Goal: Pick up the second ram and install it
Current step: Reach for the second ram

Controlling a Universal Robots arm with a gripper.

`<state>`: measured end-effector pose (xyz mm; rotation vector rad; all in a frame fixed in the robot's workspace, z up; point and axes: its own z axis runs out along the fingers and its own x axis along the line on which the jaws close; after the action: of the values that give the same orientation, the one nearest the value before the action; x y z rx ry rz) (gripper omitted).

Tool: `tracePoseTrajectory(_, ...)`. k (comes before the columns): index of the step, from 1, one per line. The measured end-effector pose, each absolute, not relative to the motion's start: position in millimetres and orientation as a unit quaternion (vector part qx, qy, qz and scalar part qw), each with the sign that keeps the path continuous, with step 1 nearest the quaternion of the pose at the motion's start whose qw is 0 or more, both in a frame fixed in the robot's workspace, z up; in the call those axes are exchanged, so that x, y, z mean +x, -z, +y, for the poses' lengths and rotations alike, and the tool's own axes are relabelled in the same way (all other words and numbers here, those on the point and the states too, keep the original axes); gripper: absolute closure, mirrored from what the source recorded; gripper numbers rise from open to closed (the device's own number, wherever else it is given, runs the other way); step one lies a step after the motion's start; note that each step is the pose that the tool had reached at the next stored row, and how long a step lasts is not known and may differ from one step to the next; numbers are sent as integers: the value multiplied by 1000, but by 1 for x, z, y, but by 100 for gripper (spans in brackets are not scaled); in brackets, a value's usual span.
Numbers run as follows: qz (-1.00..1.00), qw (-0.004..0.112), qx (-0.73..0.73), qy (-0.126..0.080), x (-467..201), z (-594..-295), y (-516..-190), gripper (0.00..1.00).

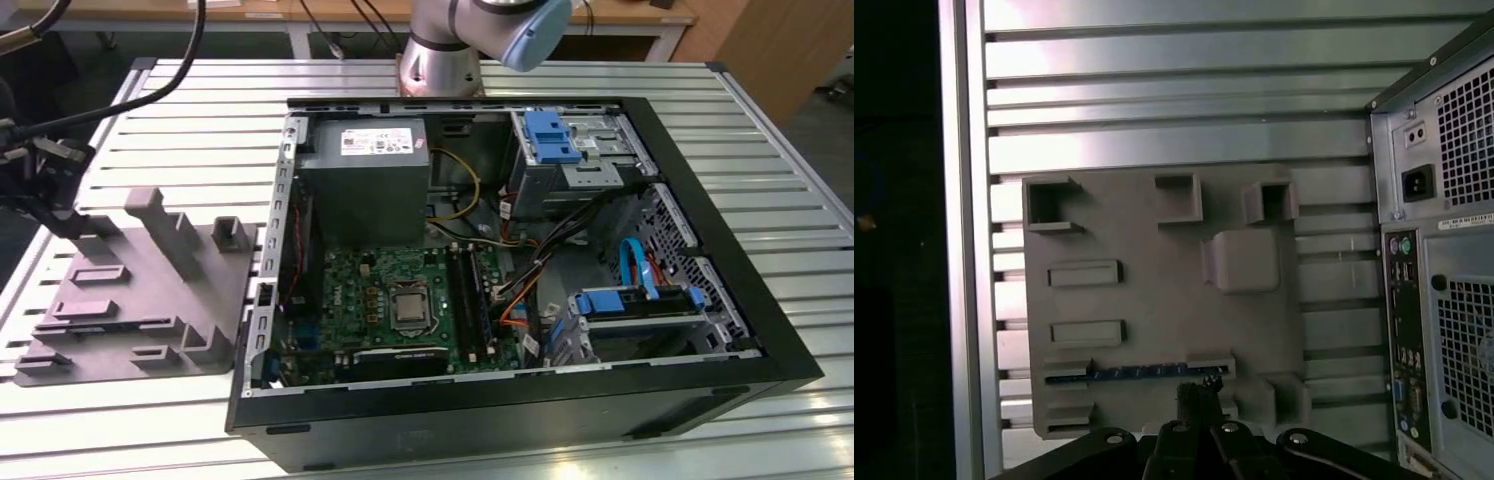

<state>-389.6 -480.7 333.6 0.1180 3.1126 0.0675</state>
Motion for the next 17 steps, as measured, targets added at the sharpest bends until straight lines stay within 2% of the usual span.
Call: tracePoseTrajectory(17,999,13,38,-22,-398,-491,-304,89)
